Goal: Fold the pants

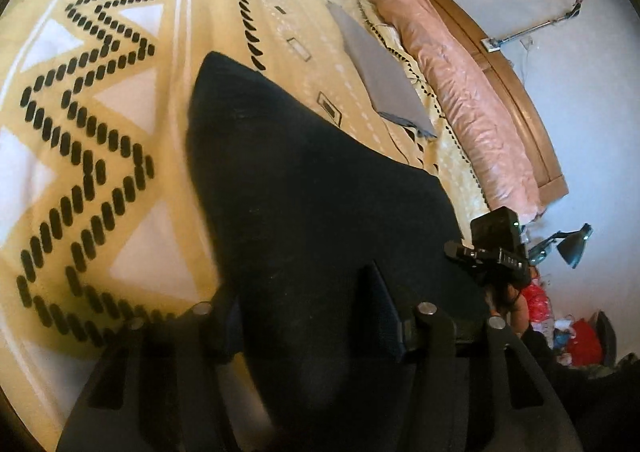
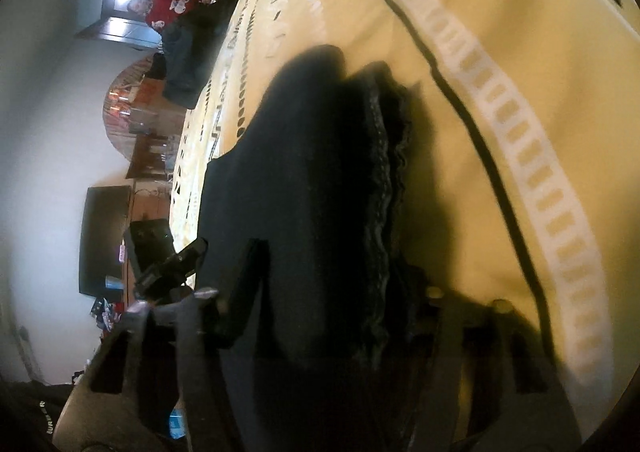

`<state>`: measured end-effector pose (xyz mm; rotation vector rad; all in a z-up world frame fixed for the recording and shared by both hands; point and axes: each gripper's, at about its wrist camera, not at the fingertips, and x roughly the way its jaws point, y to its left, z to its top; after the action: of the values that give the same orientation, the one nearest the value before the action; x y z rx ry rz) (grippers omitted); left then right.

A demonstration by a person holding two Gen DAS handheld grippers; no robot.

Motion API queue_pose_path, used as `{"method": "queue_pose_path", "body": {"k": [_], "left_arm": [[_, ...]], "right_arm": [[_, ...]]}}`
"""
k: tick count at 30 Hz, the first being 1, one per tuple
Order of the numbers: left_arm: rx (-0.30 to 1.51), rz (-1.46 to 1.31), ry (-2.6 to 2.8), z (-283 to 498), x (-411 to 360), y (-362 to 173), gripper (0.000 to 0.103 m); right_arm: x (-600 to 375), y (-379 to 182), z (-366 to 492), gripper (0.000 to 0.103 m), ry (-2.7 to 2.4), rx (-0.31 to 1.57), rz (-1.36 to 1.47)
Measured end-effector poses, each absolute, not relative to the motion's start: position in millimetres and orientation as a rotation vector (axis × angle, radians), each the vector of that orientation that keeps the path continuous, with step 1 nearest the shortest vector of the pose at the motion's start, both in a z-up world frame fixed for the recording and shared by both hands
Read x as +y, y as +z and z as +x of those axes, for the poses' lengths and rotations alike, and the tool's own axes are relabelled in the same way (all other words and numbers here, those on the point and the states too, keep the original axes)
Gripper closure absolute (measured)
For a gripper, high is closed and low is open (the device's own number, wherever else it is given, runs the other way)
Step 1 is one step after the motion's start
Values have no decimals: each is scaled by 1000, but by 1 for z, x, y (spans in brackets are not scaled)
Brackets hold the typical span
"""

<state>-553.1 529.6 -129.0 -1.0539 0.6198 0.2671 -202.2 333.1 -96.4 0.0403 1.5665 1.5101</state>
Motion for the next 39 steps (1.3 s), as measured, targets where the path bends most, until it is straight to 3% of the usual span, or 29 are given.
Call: {"method": "queue_pose_path", "body": {"k": [1,3,11,18,25,27,32,36,39], "left_arm": [[609,-1054,272,-552,528,-128,68],[586,-1035,282,-555,525,-121,79],[489,-937,293,-599,527,-48,81],[510,-895,421,-664,610,-5,81],[608,-963,544,-693,676,-54,79],[593,-1020,554,-703,683,-80,66],[540,-1023,537,-710,680,-86,62],[571,-895,610,-711,652,-57,64],[484,-839,579,-726,618,-36,63]], "right_arm": [[332,-94,-205,69,1513,1553,48],[327,-79,-214,73,1507,1508,15],[335,-7,-257,76,1601,1387,48],[427,0,-306,76,1724,1419,-6],[522,-50,-331,76,1678,1441,-207],[529,-67,-325,75,1661,1459,-213],[515,-77,-320,58,1674,1435,-215],[481,-25,-317,58,1646,1193,-202],[447,7,-338,60,1731,1054,-194]]}}
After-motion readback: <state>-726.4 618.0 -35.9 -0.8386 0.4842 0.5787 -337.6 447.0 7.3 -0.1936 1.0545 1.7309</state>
